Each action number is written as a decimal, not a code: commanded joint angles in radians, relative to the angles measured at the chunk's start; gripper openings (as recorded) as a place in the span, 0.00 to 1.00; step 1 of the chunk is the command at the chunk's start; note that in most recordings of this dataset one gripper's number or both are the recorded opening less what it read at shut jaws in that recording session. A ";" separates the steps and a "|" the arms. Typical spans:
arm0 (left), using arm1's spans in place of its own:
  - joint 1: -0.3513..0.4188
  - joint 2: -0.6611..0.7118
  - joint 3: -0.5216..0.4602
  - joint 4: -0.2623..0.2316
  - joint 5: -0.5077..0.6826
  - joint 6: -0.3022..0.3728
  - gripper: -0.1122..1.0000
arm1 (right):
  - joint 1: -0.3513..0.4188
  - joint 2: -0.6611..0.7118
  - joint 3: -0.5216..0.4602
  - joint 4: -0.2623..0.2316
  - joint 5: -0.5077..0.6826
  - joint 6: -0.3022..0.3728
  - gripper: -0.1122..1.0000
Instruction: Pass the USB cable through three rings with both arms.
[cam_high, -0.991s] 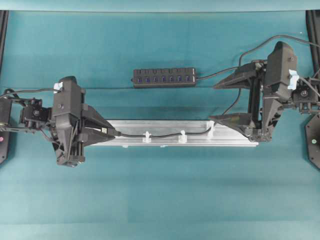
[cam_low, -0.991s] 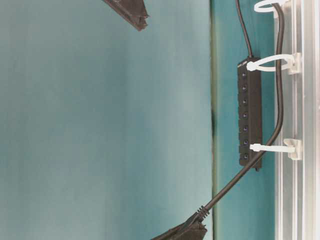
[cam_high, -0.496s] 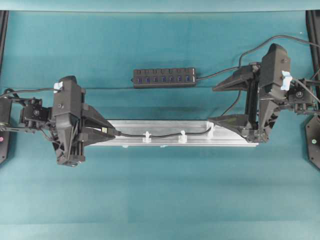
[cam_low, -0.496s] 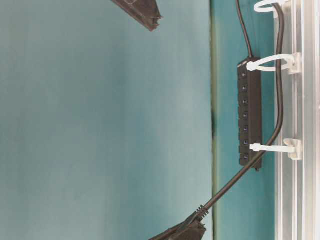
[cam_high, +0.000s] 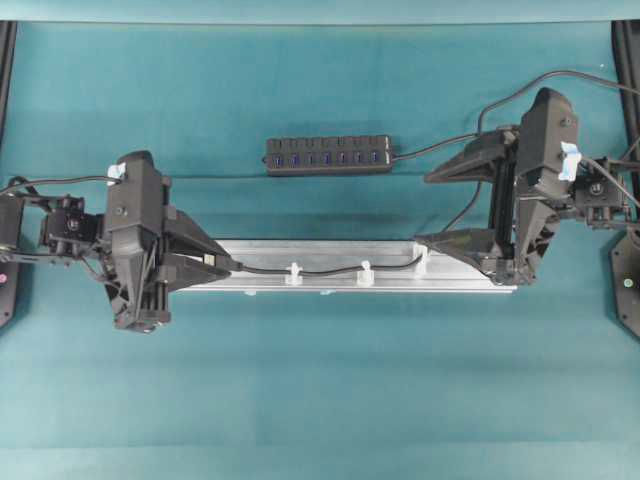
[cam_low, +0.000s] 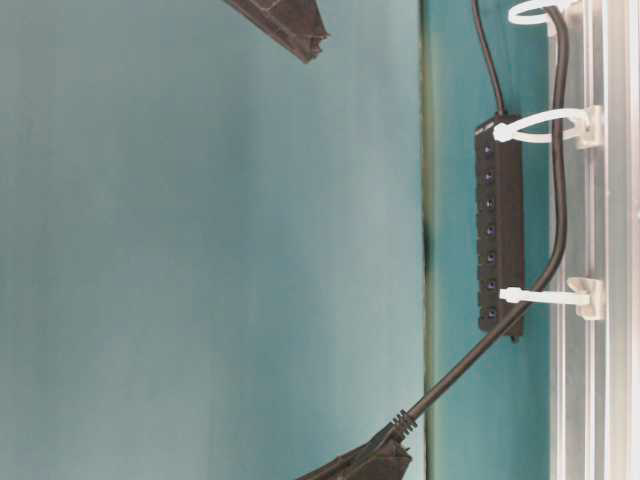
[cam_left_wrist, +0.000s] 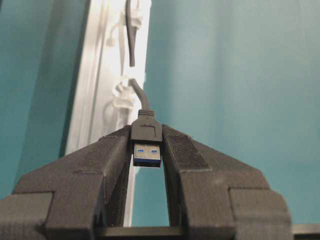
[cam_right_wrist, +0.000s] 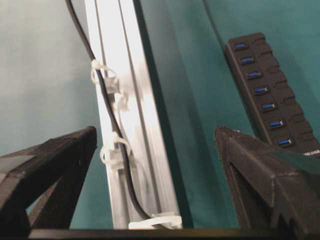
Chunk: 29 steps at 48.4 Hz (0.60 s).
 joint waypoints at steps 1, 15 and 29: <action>0.002 -0.012 -0.021 0.002 -0.011 0.000 0.32 | -0.002 -0.002 -0.009 0.002 -0.009 0.012 0.79; 0.002 -0.012 -0.021 0.000 -0.012 0.000 0.32 | -0.002 0.000 -0.009 0.002 -0.009 0.011 0.79; 0.002 -0.012 -0.023 0.000 -0.011 0.002 0.32 | -0.003 0.008 -0.011 0.002 -0.009 0.012 0.79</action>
